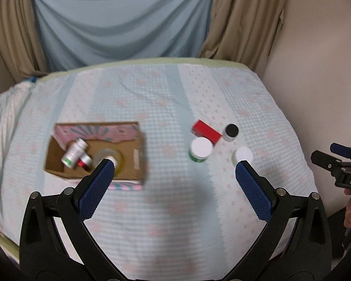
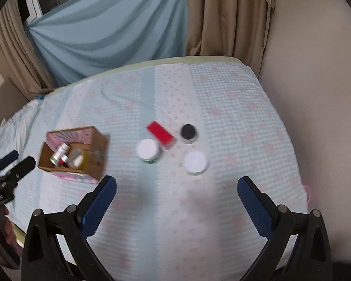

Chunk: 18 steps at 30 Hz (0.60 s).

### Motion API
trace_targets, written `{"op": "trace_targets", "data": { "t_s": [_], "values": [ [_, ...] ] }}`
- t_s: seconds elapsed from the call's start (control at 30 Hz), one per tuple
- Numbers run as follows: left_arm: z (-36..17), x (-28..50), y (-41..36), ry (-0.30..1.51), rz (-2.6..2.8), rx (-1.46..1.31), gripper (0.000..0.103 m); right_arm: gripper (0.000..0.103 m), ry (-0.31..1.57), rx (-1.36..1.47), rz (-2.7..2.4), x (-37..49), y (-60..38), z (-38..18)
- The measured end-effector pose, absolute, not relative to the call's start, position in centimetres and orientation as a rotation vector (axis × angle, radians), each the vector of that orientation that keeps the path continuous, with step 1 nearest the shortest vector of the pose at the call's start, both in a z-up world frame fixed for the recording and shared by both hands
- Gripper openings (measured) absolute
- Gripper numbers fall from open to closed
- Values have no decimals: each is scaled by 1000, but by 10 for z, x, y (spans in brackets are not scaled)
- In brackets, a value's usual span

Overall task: Organize rigid objects
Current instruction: 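Lift both tools away from the box toward the remaining jars, then grasp the white-lidded jar with left tool while right tool grasps the pale green jar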

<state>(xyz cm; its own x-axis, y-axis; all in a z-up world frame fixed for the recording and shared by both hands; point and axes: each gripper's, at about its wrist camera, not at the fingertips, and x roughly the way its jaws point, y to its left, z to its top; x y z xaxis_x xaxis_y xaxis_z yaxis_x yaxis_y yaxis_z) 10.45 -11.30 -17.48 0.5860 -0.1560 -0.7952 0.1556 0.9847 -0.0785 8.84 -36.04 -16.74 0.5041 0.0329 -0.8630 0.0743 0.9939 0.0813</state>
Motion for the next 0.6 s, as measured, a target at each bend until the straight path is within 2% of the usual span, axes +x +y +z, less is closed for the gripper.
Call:
{"op": "trace_targets", "data": {
  "t_s": [0.33, 0.6],
  "values": [
    [-288, 151, -181, 995, -211, -36, 103, 103, 976, 37, 71, 108, -413, -248],
    [-410, 201, -209, 1013, -245, 31, 103, 103, 973, -20, 151, 129, -416, -362]
  ]
}}
